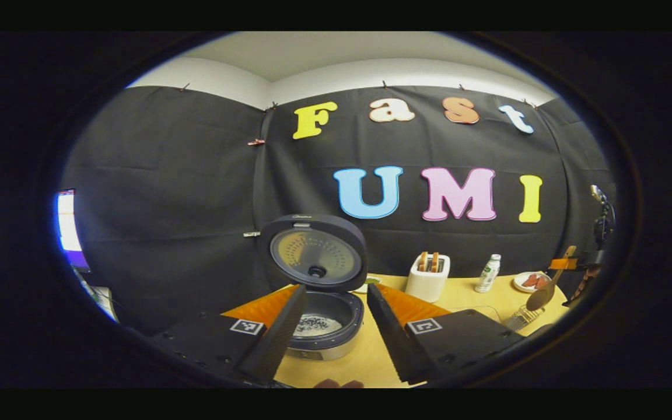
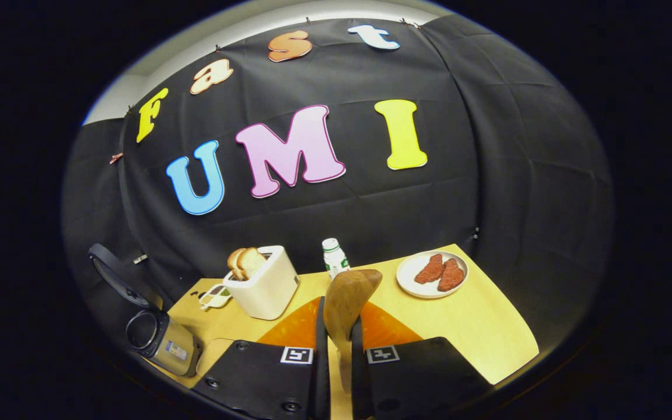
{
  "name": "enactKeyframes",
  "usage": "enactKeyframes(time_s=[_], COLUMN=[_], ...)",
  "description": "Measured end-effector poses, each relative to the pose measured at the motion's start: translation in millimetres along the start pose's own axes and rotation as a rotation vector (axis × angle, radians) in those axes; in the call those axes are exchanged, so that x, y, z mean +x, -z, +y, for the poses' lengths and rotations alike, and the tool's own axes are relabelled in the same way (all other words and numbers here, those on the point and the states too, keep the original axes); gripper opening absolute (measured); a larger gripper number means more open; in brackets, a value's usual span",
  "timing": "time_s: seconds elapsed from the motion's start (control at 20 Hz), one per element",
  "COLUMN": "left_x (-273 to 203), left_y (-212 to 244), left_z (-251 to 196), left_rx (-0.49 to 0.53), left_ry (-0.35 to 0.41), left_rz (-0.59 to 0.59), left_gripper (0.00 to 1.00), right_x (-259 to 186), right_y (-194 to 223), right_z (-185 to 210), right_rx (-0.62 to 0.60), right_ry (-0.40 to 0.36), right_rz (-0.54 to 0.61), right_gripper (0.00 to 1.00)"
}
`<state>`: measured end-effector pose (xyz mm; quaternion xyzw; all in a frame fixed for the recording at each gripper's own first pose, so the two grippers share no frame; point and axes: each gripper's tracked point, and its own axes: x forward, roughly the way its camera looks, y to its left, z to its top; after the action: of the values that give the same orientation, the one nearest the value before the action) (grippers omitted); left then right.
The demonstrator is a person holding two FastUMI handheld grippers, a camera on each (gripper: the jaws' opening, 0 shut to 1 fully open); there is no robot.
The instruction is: Close the left gripper, press the button to open the rice cooker; take a wooden spoon from the chopstick holder with the right hand, scoop a spoonful of rice and pour it into the rice cooker, then put the wooden spoon back into the chopstick holder.
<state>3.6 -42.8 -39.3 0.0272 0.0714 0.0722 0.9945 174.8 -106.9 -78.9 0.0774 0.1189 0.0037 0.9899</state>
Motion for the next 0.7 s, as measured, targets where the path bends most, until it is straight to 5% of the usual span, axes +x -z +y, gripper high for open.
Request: enactKeyframes(time_s=[0.7], left_x=[-13], left_y=[3], left_z=[-4], left_rx=[0.005], left_ry=[-0.013], left_rz=[0.008], left_gripper=[0.75], right_x=[-1], right_y=[80], right_z=[-38], right_rx=[-0.046], right_ry=[0.061], right_rz=[0.178], right_gripper=[0.19])
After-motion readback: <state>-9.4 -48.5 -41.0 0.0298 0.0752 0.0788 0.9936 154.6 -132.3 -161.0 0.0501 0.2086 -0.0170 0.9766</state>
